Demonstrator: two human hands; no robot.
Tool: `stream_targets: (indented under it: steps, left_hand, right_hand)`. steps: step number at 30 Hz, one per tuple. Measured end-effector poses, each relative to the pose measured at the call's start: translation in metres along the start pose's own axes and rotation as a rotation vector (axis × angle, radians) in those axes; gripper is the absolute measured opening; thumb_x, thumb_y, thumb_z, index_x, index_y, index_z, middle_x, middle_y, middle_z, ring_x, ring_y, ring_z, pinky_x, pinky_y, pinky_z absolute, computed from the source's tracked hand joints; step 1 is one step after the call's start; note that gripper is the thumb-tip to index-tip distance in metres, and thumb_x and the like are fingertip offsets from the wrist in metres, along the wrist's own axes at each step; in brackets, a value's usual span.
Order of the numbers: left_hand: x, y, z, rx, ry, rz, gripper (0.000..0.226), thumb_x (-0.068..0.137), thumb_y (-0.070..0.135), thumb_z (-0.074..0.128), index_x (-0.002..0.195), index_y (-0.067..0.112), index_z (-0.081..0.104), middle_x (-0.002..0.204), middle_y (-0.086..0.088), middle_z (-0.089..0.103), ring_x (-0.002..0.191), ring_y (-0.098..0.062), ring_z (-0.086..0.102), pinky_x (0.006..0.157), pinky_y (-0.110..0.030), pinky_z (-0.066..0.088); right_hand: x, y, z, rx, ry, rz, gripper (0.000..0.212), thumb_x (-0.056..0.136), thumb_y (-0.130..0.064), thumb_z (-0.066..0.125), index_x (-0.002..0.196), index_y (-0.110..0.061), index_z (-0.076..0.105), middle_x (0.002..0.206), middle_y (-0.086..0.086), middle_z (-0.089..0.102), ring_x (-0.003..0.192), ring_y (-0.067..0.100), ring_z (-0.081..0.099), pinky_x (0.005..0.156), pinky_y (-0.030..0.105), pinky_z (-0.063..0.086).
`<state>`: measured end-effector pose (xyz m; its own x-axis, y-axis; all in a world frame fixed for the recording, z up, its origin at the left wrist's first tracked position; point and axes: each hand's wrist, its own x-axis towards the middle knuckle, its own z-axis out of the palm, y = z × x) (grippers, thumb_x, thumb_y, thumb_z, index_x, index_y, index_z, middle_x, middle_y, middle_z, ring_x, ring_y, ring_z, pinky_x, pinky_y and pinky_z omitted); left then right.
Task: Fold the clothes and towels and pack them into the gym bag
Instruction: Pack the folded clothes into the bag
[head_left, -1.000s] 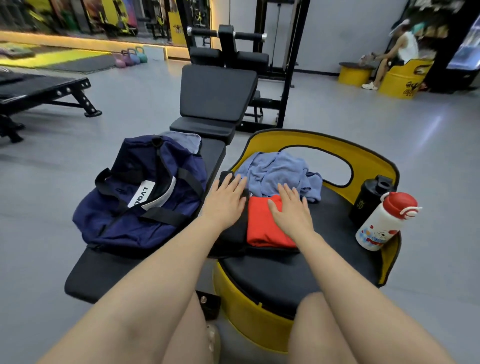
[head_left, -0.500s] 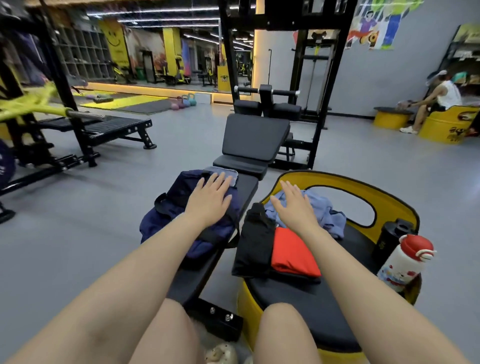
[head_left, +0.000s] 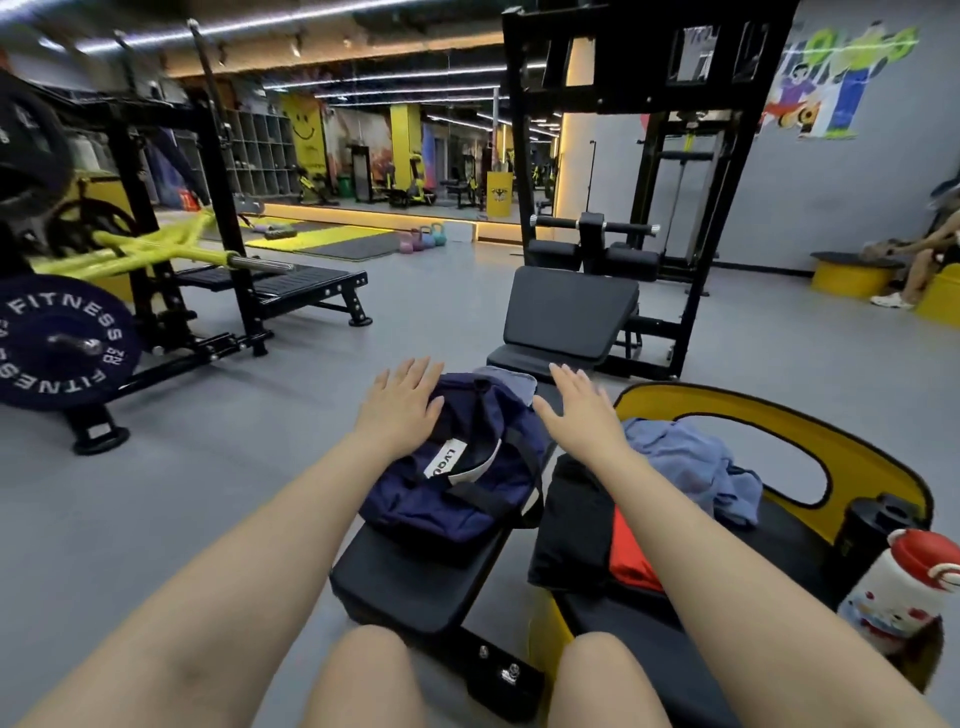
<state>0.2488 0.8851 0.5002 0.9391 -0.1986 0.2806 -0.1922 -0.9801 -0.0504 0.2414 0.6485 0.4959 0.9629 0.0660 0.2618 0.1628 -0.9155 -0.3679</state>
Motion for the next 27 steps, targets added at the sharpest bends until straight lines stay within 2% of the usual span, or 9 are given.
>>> stream_targets:
  steps: [15,20,24,27]
  left_hand:
    - [0.033,-0.061,0.054,-0.103,-0.129,0.021,0.057,0.102,0.038,0.026,0.152,0.021,0.006,0.16,-0.001,0.004,0.147,-0.02,0.004,0.118,-0.039,0.003]
    - [0.057,-0.062,0.095,-0.244,-0.28,0.013,0.057,0.101,0.031,0.031,0.153,0.024,0.007,0.16,0.001,0.002,0.147,-0.017,0.007,0.118,-0.037,0.006]
    - [0.075,-0.059,0.132,-0.283,-0.37,-0.012,0.054,0.103,0.027,0.026,0.153,0.023,0.006,0.16,0.0,0.001,0.147,-0.016,0.004,0.118,-0.039,0.008]
    - [0.086,-0.052,0.16,-0.317,-0.422,-0.041,0.052,0.103,0.024,0.024,0.153,0.023,0.007,0.16,-0.002,0.002,0.146,-0.018,0.009,0.117,-0.041,0.012]
  right_hand:
    - [0.058,-0.037,0.066,-0.11,-0.108,-0.01,0.064,0.101,-0.048,0.03,0.154,-0.02,0.009,0.161,-0.001,0.008,0.148,0.017,0.003,0.12,0.038,0.005]
    - [0.085,-0.021,0.102,-0.065,-0.144,-0.003,0.065,0.1,-0.048,0.033,0.154,-0.018,0.011,0.161,0.002,0.011,0.148,0.018,0.006,0.119,0.037,0.012]
    - [0.101,-0.002,0.136,-0.049,-0.206,0.022,0.067,0.1,-0.048,0.034,0.154,-0.02,0.006,0.161,0.002,0.008,0.148,0.018,0.006,0.119,0.038,0.016]
    - [0.11,0.011,0.161,-0.046,-0.231,0.059,0.068,0.1,-0.048,0.036,0.154,-0.023,0.003,0.161,0.003,0.006,0.147,0.02,0.011,0.117,0.038,0.022]
